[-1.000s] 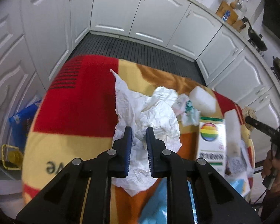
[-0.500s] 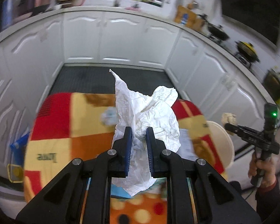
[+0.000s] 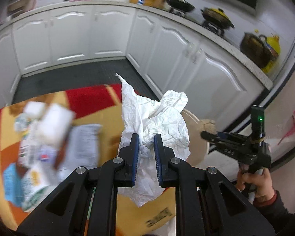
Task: Collect trash
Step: 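Carry both items to the beige bin and open both tools to drop them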
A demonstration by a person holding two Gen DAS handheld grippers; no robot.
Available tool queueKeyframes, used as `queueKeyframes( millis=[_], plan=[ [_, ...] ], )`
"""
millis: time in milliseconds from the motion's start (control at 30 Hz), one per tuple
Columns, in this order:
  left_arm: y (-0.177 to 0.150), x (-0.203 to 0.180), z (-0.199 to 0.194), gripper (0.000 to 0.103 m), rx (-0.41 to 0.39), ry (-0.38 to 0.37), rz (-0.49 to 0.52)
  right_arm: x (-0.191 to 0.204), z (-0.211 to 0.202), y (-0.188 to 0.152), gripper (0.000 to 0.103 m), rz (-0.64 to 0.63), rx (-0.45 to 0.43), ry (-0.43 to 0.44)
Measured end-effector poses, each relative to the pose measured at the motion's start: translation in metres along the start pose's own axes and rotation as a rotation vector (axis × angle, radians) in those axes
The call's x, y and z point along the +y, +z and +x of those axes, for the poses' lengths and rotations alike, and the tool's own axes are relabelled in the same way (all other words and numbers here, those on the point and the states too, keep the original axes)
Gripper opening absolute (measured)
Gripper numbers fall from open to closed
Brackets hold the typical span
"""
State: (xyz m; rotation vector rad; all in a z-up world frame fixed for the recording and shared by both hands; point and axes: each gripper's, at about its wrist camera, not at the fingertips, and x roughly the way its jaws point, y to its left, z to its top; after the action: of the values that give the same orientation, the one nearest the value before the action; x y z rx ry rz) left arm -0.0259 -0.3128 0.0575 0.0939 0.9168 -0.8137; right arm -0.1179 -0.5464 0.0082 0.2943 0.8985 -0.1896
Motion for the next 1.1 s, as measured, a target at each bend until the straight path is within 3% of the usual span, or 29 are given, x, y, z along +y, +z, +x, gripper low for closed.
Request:
queueKeyframes(
  millis=[300, 367, 433, 467, 667, 800, 1100],
  plan=[
    [0.009, -0.059, 0.086, 0.013, 0.099, -0.033, 0.022, -0.044, 0.021, -0.019, 0.028, 0.106, 0.041, -0.014],
    [0.011, -0.065, 0.099, 0.014, 0.105, -0.019, 0.024, -0.053, 0.024, -0.020, 0.039, 0.127, 0.045, -0.023],
    [0.012, -0.075, 0.112, 0.018, 0.107, -0.019, 0.019, -0.060, 0.022, -0.022, 0.070, 0.150, 0.029, -0.031],
    [0.012, -0.077, 0.117, 0.022, 0.114, -0.029, 0.023, -0.065, 0.020, -0.024, 0.072, 0.159, 0.020, -0.034],
    [0.008, -0.077, 0.127, 0.043, 0.136, -0.050, 0.016, -0.077, 0.012, -0.034, 0.072, 0.184, 0.031, -0.033],
    [0.004, -0.070, 0.116, 0.043, 0.120, -0.034, 0.011, -0.075, 0.012, -0.039, 0.072, 0.173, 0.035, -0.036],
    [-0.010, -0.062, 0.081, 0.043, 0.019, 0.105, 0.067, -0.054, 0.006, -0.041, 0.072, 0.129, 0.016, -0.037]
  ],
)
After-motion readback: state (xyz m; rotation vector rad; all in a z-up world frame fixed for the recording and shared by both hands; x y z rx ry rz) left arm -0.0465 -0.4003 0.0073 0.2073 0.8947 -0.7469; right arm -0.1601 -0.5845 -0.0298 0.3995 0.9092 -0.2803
